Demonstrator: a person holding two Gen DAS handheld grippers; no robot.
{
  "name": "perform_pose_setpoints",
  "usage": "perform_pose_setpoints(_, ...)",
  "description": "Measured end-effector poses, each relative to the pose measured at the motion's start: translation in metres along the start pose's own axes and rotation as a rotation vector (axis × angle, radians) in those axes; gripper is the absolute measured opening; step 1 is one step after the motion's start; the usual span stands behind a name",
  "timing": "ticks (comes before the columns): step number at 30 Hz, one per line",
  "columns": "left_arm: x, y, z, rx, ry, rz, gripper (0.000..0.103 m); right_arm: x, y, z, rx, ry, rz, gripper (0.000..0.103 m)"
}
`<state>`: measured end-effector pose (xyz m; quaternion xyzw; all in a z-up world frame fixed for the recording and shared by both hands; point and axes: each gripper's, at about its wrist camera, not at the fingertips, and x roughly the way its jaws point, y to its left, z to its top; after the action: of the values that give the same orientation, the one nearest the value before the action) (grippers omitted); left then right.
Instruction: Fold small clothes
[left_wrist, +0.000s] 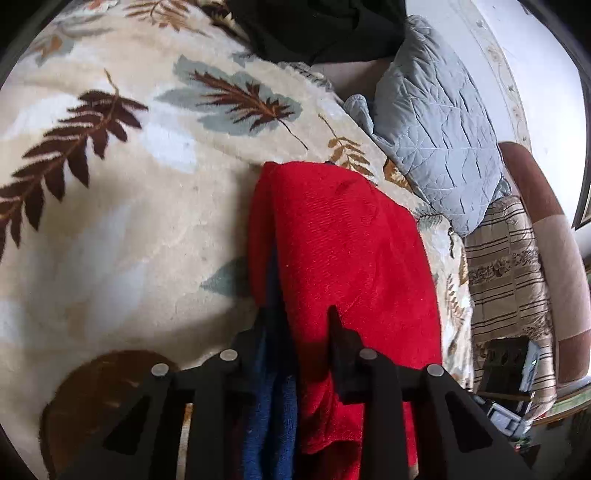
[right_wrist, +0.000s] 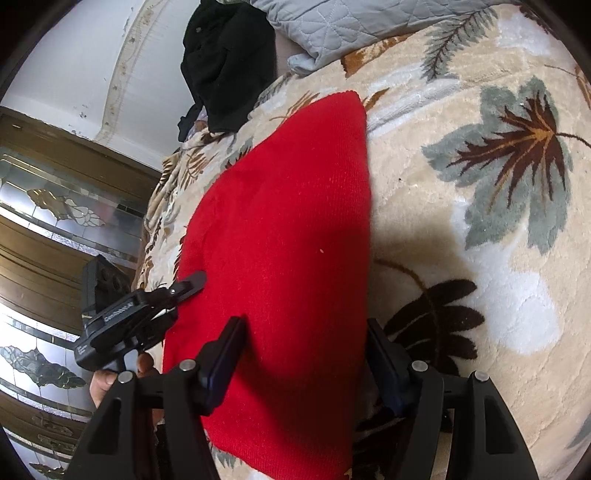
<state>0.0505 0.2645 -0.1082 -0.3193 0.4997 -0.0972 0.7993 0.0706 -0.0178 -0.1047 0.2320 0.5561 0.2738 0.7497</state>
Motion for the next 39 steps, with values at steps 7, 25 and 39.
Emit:
perform_pose_setpoints(7, -0.001, -0.010, -0.004, 0.064, -0.036, 0.051, 0.030, 0.002, 0.003, 0.000, 0.002, 0.004, -0.023, 0.069)
perform_pose_setpoints(25, -0.003, -0.023, -0.009, 0.164, -0.074, 0.138, 0.030, 0.006, 0.001, -0.004, 0.033, 0.002, -0.032, 0.072)
perform_pose_setpoints(39, -0.011, -0.020, -0.011, 0.131, -0.058, 0.061, 0.051, 0.003, -0.016, 0.017, 0.094, -0.056, 0.047, 0.073)
